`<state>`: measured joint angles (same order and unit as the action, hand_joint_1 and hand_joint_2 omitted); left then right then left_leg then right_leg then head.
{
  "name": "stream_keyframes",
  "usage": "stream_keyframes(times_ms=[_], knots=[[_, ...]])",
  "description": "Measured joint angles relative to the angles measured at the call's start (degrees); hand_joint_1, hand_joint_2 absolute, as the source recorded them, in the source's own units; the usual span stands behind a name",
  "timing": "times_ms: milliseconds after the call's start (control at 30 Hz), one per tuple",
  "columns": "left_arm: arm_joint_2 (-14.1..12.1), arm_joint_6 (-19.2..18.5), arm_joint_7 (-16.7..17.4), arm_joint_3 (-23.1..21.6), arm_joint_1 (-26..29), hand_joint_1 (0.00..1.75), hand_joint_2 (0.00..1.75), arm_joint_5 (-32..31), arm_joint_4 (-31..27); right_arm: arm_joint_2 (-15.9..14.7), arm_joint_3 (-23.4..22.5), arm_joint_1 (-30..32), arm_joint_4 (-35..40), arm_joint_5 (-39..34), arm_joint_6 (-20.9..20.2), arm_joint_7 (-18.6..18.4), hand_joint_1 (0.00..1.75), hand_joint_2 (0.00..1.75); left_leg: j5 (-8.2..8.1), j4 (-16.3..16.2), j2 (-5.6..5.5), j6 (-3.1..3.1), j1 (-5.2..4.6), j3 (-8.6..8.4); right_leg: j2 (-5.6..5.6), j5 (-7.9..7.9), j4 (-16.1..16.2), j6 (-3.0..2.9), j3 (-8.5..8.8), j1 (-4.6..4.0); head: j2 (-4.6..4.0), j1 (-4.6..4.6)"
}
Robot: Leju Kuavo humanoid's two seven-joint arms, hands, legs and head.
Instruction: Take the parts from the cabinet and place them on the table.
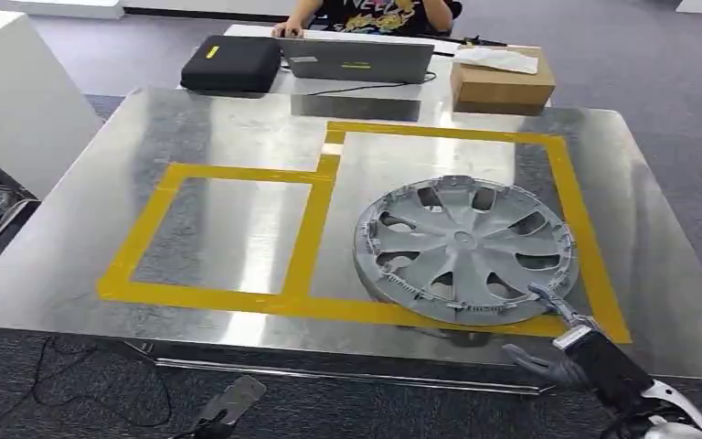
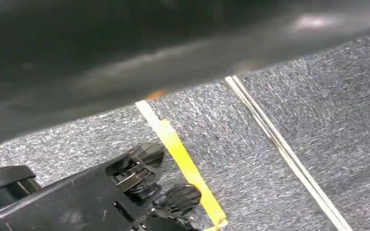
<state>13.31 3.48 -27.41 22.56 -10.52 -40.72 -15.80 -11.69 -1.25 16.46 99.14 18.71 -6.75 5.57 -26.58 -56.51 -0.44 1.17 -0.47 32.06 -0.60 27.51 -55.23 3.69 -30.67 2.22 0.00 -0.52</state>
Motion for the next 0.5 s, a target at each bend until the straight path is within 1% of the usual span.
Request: stream_keyframes(times_ms=[100, 133, 200, 267, 333, 367, 400, 433, 467, 500], knots=[[0.0, 0.0, -0.2, 0.1, 0.0, 0.0, 0.0, 0.2, 0.0, 0.0, 0.0, 0.7, 1.0, 1.8, 1.0, 1.6, 0.0, 1.75, 0.0, 0.0, -0.01, 0.0, 0.0, 0.0, 0.02, 0.0, 0.0, 0.0, 0.0, 0.0, 0.0, 0.0], [0.0, 0.0, -0.3, 0.1, 0.0, 0.0, 0.0, 0.6, 0.0, 0.0, 0.2, 1.2, 1.8, 3.8, 2.4, 2.7, 0.0, 1.75, 0.0, 0.0, -0.01, 0.0, 0.0, 0.01, 0.03, 0.0, 0.0, 0.0, -0.01, 0.0, 0.0, 0.02], [-0.1, 0.0, -0.7, 0.3, 0.0, 0.0, 0.0, 1.2, 0.0, 0.2, 0.6, 3.1, 4.5, 9.8, 7.4, 5.5, 0.0, 1.75, -0.01, 0.0, -0.02, 0.0, 0.0, 0.02, 0.06, 0.02, 0.0, -0.02, -0.02, 0.0, 0.0, 0.0], [-0.1, 0.0, -1.3, 0.7, 0.2, 0.0, 0.0, 1.8, 0.0, 1.8, 2.2, 6.4, 8.6, 18.0, 15.0, 8.0, 0.0, 1.75, -0.06, 0.0, -0.06, 0.01, 0.02, 0.03, 0.11, 0.1, 0.0, -0.11, -0.01, -0.03, 0.0, -0.02], [-0.3, 0.0, -1.4, 1.2, 0.3, 0.0, 0.0, 2.3, 0.0, 3.9, 5.0, 9.5, 12.3, 25.9, 24.8, 8.9, 0.0, 1.75, -0.1, 0.0, -0.05, -0.03, 0.04, 0.02, 0.06, 0.14, 0.0, -0.13, -0.05, -0.04, 0.0, 0.02], [-0.3, 0.0, -1.6, 1.5, 0.4, 0.0, 0.0, 2.5, 0.0, 4.6, 7.2, 11.2, 13.9, 29.4, 30.0, 8.4, 0.0, 1.75, -0.11, 0.0, -0.05, -0.04, 0.05, 0.02, 0.07, 0.2, -0.1, -0.13, -0.06, -0.05, 0.0, 0.04], [-0.4, 0.0, -1.7, 1.7, 0.4, 0.0, 0.0, 3.0, 0.0, 5.1, 9.8, 12.7, 15.4, 32.5, 35.5, 6.9, 0.0, 1.75, -0.13, 0.0, -0.05, -0.07, 0.05, 0.02, 0.1, 0.29, -0.1, -0.26, -0.06, -0.05, 0.0, 0.0], [-0.4, 0.2, -1.7, 1.9, 0.4, 0.0, 0.0, 3.1, 0.0, 5.4, 11.7, 14.0, 16.4, 35.5, 40.5, 5.6, 0.0, 1.75, -0.15, 0.0, -0.05, -0.1, 0.05, 0.01, 0.1, 0.32, -0.1, -0.23, -0.08, -0.05, 0.0, 0.0], [-0.5, 0.4, -1.6, 2.2, 0.5, 0.0, 0.0, 3.5, 0.0, 6.2, 13.5, 15.3, 17.4, 37.9, 43.8, 5.2, 0.0, 1.75, -0.16, 0.0, -0.05, -0.11, 0.05, 0.01, 0.1, 0.34, -0.1, -0.25, -0.08, -0.05, 0.0, 0.0], [-0.5, 0.6, -1.5, 2.6, 0.5, 0.0, 0.0, 3.7, 0.0, 7.4, 14.7, 16.7, 18.3, 39.2, 45.5, 5.5, 0.0, 1.75, -0.19, 0.0, -0.05, -0.16, 0.06, 0.0, 0.09, 0.35, -0.1, -0.27, -0.08, -0.05, 0.0, 0.0]])
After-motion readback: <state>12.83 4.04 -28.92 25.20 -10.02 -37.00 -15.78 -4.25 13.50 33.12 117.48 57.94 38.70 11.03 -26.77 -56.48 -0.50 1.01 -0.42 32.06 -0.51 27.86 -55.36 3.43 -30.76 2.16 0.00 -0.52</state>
